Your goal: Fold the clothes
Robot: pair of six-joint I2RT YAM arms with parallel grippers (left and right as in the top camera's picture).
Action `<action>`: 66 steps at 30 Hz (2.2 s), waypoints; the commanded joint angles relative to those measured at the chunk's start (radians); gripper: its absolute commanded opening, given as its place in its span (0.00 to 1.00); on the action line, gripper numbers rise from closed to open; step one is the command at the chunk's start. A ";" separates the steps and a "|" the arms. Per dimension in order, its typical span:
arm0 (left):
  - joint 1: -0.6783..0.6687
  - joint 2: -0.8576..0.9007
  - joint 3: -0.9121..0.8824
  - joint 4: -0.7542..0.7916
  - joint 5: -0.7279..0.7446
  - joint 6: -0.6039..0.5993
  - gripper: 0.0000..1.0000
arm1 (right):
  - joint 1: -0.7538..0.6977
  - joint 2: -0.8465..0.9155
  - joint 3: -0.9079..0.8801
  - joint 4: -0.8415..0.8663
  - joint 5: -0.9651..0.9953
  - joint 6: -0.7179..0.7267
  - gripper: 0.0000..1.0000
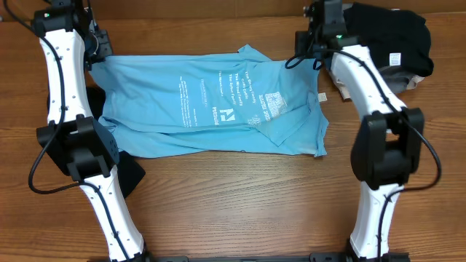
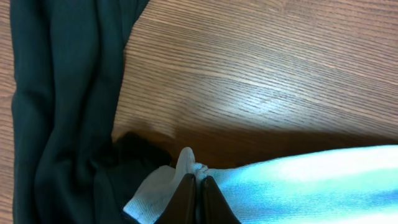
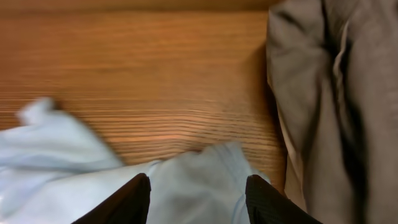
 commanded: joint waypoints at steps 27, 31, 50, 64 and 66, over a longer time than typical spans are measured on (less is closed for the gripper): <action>-0.005 -0.006 0.004 0.033 -0.013 -0.021 0.04 | -0.067 0.155 -0.005 0.121 -0.064 -0.021 0.32; -0.005 -0.006 0.004 0.033 -0.013 -0.021 0.04 | -0.066 0.155 -0.005 0.098 -0.078 -0.021 0.31; -0.005 -0.006 0.004 0.040 -0.014 -0.021 0.04 | -0.066 0.148 0.059 -0.020 -0.199 0.008 0.04; -0.002 -0.006 0.004 0.040 -0.013 -0.022 0.04 | 0.091 0.097 0.177 -0.702 -0.308 0.006 0.04; -0.002 -0.006 0.004 0.040 -0.013 -0.022 0.04 | 0.145 0.097 0.143 -0.724 -0.309 0.006 0.04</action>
